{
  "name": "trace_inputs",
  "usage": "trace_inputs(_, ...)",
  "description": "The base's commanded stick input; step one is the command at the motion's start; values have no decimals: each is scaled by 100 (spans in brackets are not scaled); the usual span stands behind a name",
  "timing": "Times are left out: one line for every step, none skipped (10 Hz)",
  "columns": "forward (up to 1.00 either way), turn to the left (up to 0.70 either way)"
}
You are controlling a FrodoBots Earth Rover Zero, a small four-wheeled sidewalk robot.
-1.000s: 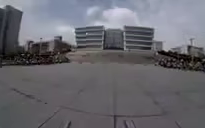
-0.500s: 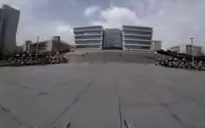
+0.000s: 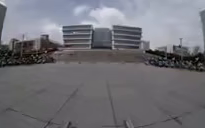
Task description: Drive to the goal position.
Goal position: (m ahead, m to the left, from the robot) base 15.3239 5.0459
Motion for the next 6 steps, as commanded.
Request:
trace_inputs(54,0)
trace_inputs(30,0)
trace_inputs(6,0)
trace_inputs(0,0)
trace_inputs(0,0)
trace_inputs(0,0)
